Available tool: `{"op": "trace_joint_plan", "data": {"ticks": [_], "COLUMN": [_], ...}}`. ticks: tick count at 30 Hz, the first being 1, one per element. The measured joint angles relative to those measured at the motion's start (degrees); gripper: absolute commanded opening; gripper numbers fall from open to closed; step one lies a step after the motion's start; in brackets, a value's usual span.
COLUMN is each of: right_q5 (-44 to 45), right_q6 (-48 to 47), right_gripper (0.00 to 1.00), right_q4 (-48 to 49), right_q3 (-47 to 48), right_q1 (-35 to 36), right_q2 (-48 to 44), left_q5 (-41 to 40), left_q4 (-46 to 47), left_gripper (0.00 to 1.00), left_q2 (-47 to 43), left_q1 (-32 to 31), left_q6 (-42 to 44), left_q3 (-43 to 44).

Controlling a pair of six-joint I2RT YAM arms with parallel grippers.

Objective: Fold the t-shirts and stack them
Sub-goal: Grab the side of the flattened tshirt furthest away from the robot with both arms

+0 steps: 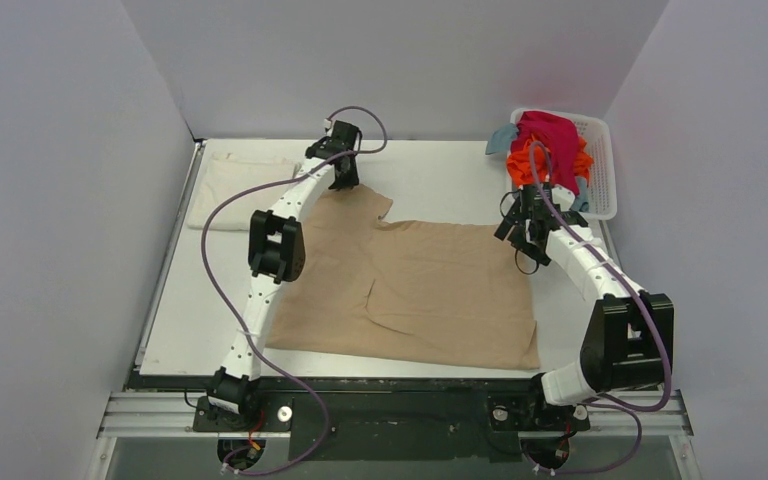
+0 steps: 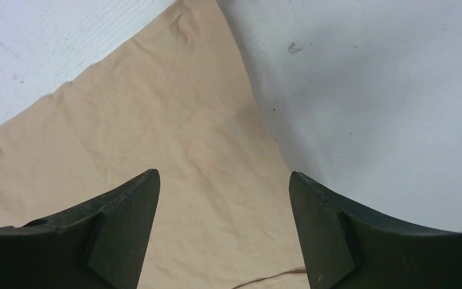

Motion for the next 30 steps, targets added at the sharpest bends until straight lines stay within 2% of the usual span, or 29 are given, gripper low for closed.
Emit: {"op": "trace_joint_plan", "data": {"ticks": [1,2,3,4,12,17,23,30], "right_q5": [0.0,0.0,-0.1,-0.2,0.4,3.6,9.1,15.5], "right_q6": [0.0,0.1,0.1,0.2,0.9,0.8,1.2,5.9], "right_gripper": [0.73,0.73,0.73,0.73,0.68,0.63,0.60,0.56], "right_q4": [0.1,0.1,0.1,0.2,0.2,0.8,0.5,-3.0], "right_q3": [0.0,0.2,0.3,0.6,5.7,14.1,24.2,31.9], "right_q1": [0.0,0.0,0.0,0.0,0.0,0.5,2.8,7.3], "right_q2": [0.2,0.5,0.9,1.5,7.9,16.8,27.6,35.0], "left_q5": [-0.9,-2.1,-2.9,-3.3,-4.0,-3.4,2.0,9.6], "left_q4": [-0.9,-1.9,-2.8,-3.5,-4.0,0.5,10.8,22.9], "left_gripper": [0.23,0.15,0.02,0.00,0.00,0.00,0.00,0.00], "left_q2": [0.0,0.1,0.1,0.1,-0.8,-9.8,-22.6,-32.9], "left_q1": [-0.5,-1.0,-1.5,-1.9,-2.4,-2.2,-0.4,2.8], "left_q6": [0.1,0.6,0.9,1.4,3.2,3.9,3.3,2.0], "left_q3": [0.3,0.5,0.7,0.8,-0.5,-16.1,-34.4,-46.9]}}
